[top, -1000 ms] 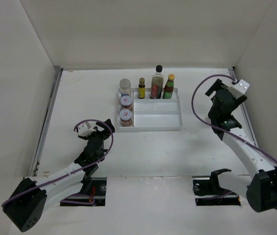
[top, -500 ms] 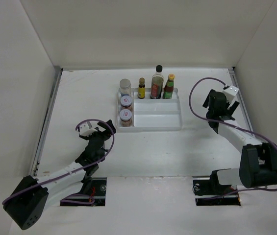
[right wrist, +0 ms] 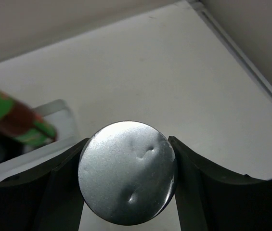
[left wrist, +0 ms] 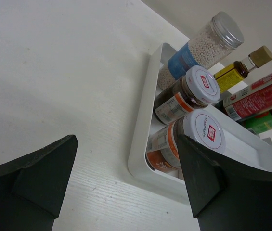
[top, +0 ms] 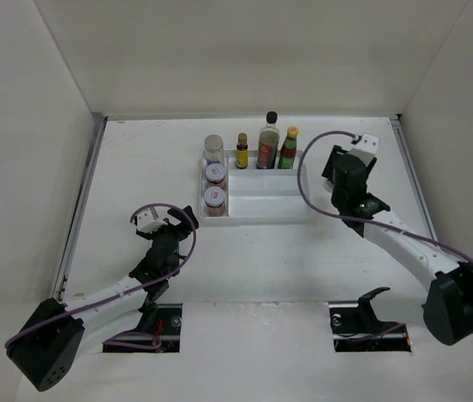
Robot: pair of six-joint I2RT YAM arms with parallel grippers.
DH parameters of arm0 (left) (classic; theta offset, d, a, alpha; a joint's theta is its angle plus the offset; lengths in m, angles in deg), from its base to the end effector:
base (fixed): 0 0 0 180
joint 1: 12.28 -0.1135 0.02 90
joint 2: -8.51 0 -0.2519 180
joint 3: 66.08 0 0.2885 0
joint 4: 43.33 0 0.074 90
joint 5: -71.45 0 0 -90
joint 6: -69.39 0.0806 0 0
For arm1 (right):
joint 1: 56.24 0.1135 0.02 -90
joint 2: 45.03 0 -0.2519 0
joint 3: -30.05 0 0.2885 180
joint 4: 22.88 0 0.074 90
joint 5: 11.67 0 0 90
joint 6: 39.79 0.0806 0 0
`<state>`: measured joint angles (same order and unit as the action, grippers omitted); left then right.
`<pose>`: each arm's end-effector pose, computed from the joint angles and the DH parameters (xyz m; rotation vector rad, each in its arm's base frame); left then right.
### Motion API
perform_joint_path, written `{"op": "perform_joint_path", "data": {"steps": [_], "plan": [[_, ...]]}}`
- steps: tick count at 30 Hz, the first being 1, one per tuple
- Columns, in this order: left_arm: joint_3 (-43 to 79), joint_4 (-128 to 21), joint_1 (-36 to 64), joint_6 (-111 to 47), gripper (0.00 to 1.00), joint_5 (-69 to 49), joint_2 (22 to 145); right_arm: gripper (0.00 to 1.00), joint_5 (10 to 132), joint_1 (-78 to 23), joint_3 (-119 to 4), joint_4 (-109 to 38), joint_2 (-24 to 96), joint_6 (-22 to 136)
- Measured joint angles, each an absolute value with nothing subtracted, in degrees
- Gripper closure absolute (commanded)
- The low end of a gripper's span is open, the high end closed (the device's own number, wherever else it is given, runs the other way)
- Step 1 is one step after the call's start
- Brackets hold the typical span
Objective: Organize the condiment bottles
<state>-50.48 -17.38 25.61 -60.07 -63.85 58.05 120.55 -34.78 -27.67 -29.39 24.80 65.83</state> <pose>0.2130 -0.0932 0.1259 -0.5946 1.5715 -0.3436 0.3380 0.0747 0.2467 0.3955 1.7725 -0.2409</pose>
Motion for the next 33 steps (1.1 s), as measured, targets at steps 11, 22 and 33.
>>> {"op": "perform_joint_path", "data": {"steps": [11, 22, 33], "plan": [[-50.48, -17.38, 25.24, -60.09, 0.15, -63.72, 58.18, 0.65, 114.56, -10.85, -43.39, -25.74, 41.67, 66.46], [-50.48, -17.38, 24.84, -60.09, 0.15, -63.5, 57.92, 0.65, 110.29, -4.95, -50.05, -25.56, 55.09, 67.05], [-50.48, -17.38, 23.97, -60.09, 0.15, -62.56, 57.86, 0.21, 110.86, -3.42, -48.85, -25.01, 57.25, 69.17]]}}
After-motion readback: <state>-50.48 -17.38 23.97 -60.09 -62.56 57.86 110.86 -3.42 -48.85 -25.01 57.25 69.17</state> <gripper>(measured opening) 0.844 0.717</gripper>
